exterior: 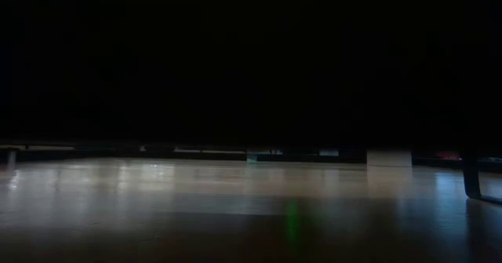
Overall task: Pick and place medicine bottles onto shelf by color
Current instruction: Put the blue pill bottle on the shelf aligned with the other blue pill bottles
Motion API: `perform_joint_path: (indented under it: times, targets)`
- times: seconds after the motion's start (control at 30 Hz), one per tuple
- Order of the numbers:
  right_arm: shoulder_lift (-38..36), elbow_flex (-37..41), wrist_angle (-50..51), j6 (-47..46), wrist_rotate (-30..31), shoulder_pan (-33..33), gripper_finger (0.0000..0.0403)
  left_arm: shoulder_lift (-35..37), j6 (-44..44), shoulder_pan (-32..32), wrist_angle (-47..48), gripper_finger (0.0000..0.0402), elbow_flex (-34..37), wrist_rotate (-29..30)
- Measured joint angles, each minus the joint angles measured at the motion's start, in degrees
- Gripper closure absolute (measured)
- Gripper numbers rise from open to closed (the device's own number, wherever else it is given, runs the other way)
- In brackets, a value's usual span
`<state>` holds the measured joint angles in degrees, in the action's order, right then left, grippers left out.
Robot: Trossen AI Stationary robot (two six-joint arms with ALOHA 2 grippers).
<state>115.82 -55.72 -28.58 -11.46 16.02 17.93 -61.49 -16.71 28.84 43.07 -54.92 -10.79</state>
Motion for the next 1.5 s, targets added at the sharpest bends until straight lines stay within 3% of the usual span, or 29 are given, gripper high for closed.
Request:
perform_joint_path:
  times: [0.23,0.47,0.97,1.5]
  targets:
    - [-0.47,0.0,0.63,-0.25,-1.54,-3.03,0.0284,0.0,0.0,0.0,0.0,0.0137,0.0,0.0]
    - [-2.17,0.04,1.47,-1.5,-8.59,-5.91,0.0284,0.0,0.02,0.0,0.0,0.0137,0.0,0.0]
    - [-7.18,0.09,3.45,3.79,-17.03,-13.87,0.0284,0.02,0.02,-0.23,0.02,0.0137,0.0,-0.02]
    - [-8.45,-1.85,4.13,7.83,-19.33,-22.08,0.0284,0.02,4.58,-8.76,1.07,0.0137,-0.01,-0.07]
